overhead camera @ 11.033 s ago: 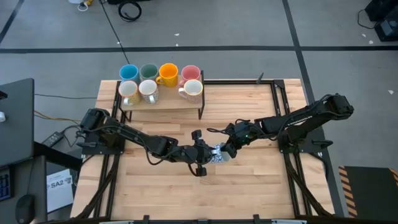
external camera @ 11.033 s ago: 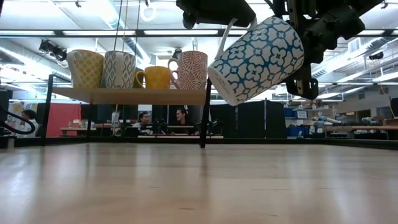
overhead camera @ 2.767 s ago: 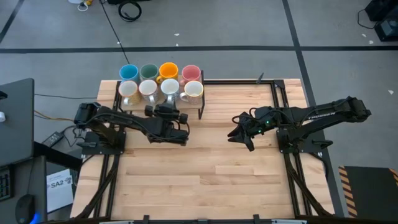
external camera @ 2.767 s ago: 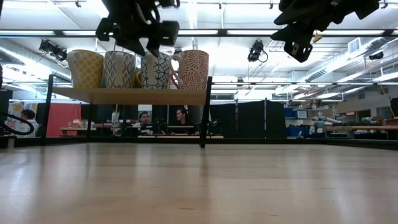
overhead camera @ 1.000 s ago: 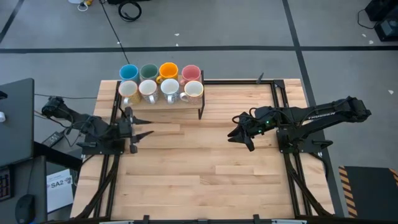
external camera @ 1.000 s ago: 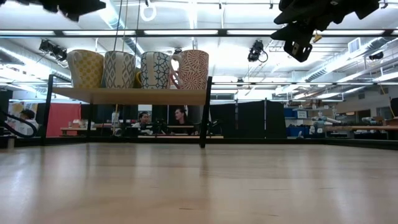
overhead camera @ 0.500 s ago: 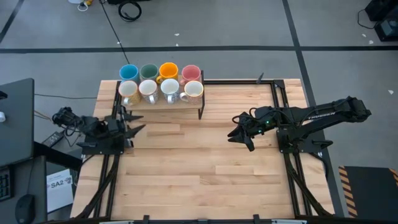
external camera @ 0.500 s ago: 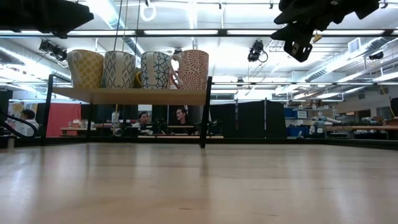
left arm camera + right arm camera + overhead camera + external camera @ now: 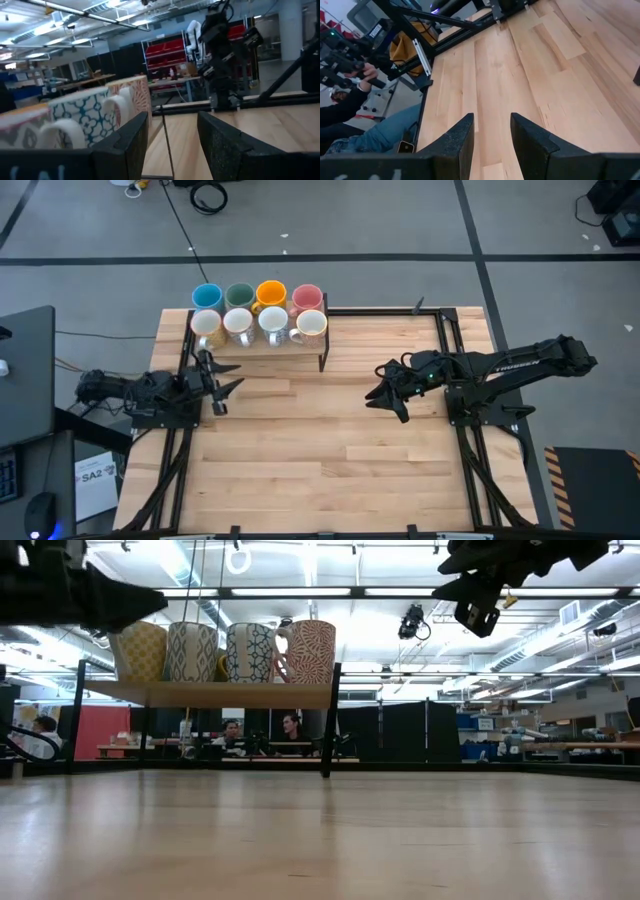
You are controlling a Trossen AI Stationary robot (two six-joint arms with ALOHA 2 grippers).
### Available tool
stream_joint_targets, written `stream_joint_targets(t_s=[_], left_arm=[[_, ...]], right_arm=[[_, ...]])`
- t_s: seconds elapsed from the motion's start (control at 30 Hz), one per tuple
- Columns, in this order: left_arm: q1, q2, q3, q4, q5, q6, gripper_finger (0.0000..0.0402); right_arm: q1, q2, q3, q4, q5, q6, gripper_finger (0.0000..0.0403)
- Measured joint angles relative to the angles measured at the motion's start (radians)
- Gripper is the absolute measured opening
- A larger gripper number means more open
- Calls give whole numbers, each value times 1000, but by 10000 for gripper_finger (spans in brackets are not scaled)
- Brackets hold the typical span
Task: Place coffee mugs
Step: Return to Home Position
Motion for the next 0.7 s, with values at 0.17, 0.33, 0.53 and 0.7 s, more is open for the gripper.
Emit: stream_joint_targets(t_s=[0.17, 0.33, 0.53, 0.7], left_arm=[[99, 0, -19, -17, 89, -71, 176], [172, 1, -19, -38, 161, -97, 176], [224, 1, -19, -142, 199, -164, 176], [242, 2, -19, -148, 224, -179, 176]], right_arm=[[0, 0, 0, 7, 0, 0, 133], [-8, 0, 0, 15, -2, 33, 133], [-61, -48, 0, 47, -118, -10, 133], [-136, -148, 0, 58, -193, -135, 133]])
